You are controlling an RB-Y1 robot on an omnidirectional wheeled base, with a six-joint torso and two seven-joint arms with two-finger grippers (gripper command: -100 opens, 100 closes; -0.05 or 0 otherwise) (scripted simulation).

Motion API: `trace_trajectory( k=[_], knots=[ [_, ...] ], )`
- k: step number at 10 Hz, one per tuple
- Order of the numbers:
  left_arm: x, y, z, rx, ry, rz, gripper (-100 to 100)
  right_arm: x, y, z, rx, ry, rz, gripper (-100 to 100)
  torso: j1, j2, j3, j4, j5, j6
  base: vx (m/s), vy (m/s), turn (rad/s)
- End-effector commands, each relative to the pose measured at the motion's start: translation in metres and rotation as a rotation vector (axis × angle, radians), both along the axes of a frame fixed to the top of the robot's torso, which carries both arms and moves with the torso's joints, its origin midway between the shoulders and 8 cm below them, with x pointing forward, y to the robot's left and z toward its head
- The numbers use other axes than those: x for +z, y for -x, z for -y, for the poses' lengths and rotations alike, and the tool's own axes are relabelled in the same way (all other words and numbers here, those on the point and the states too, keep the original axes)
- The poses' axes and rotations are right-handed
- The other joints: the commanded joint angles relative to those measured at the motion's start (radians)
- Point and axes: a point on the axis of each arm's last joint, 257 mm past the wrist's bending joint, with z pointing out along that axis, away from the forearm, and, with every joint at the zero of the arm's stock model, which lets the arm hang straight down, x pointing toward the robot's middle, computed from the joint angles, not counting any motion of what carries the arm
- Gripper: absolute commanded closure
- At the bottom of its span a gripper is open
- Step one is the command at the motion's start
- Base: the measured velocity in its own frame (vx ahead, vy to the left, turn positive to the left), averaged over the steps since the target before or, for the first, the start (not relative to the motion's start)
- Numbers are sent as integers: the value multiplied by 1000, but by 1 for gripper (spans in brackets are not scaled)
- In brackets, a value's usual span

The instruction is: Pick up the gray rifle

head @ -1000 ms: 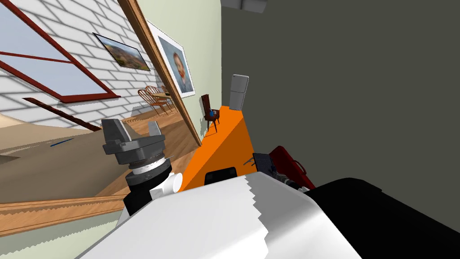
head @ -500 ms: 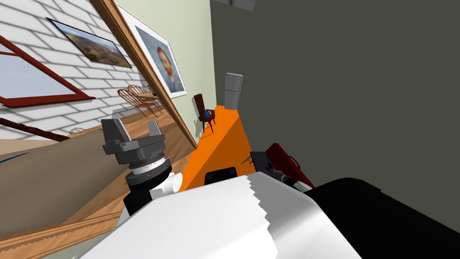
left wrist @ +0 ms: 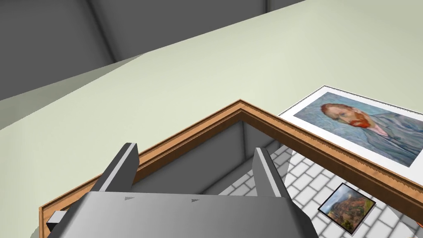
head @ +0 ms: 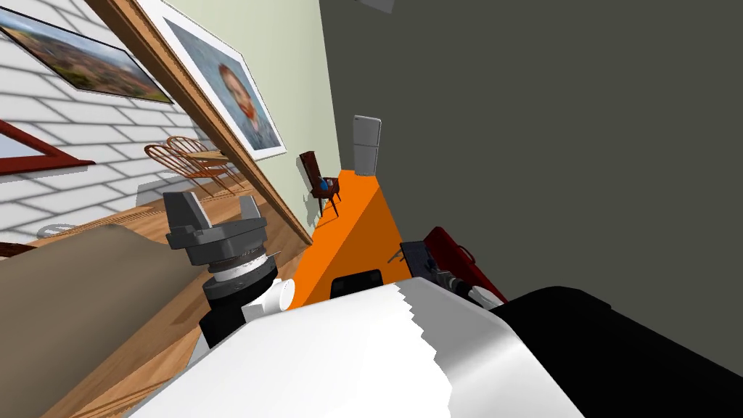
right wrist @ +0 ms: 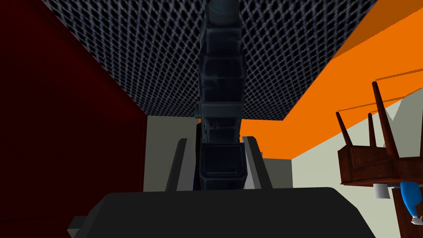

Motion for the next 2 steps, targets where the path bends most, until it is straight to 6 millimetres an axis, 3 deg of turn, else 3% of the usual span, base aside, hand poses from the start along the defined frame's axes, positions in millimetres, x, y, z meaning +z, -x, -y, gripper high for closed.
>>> trace_trajectory(
  k=[1, 2],
  knots=[
    [0, 0, 0, 0, 0, 0, 0, 0, 0, 0, 0, 0, 0, 100, 0, 0, 0, 0, 0, 0, 12, 3, 4],
    [0, 0, 0, 0, 0, 0, 0, 1, -2, -1, -1, -1, 3, 0, 0, 1, 0, 0, 0, 0, 0, 0, 0]
  ],
)
